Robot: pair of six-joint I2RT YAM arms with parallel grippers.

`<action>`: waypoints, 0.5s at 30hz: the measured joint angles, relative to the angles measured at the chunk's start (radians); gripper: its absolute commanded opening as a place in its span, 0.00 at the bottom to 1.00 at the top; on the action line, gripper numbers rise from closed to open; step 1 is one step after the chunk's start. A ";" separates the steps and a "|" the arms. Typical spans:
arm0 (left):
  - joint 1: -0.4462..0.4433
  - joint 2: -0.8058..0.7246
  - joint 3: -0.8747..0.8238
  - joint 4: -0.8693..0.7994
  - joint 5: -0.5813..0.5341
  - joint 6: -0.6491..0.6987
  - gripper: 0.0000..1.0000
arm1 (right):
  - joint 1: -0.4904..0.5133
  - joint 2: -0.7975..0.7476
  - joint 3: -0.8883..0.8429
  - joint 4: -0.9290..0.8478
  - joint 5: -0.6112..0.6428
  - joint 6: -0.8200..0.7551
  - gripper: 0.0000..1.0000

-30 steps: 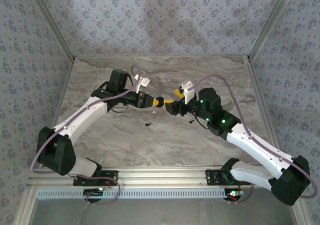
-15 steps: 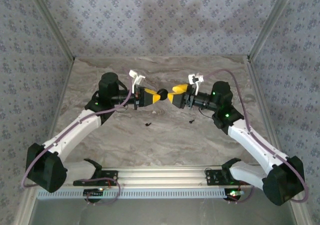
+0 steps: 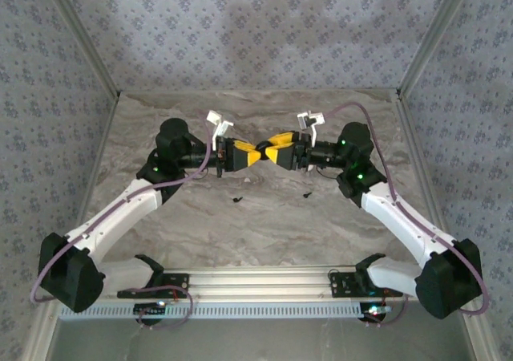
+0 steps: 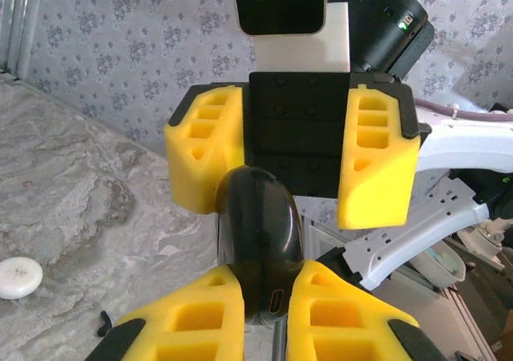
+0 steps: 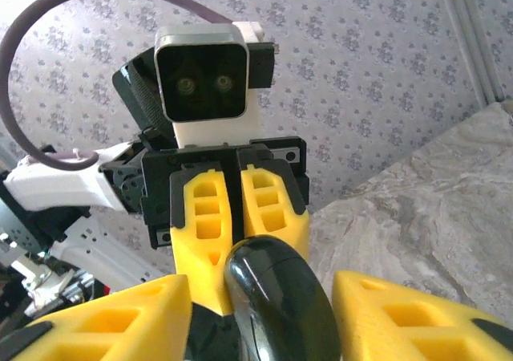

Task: Insert the wireless bluetooth earbuds into the charging case

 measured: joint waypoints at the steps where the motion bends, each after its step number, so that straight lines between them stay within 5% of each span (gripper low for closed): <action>1: -0.001 -0.003 0.000 0.001 0.000 -0.002 0.14 | -0.003 0.000 0.000 0.001 -0.006 0.003 0.42; 15: -0.006 -0.014 0.000 0.008 0.007 -0.013 0.19 | -0.016 0.000 0.006 -0.004 -0.043 -0.024 0.17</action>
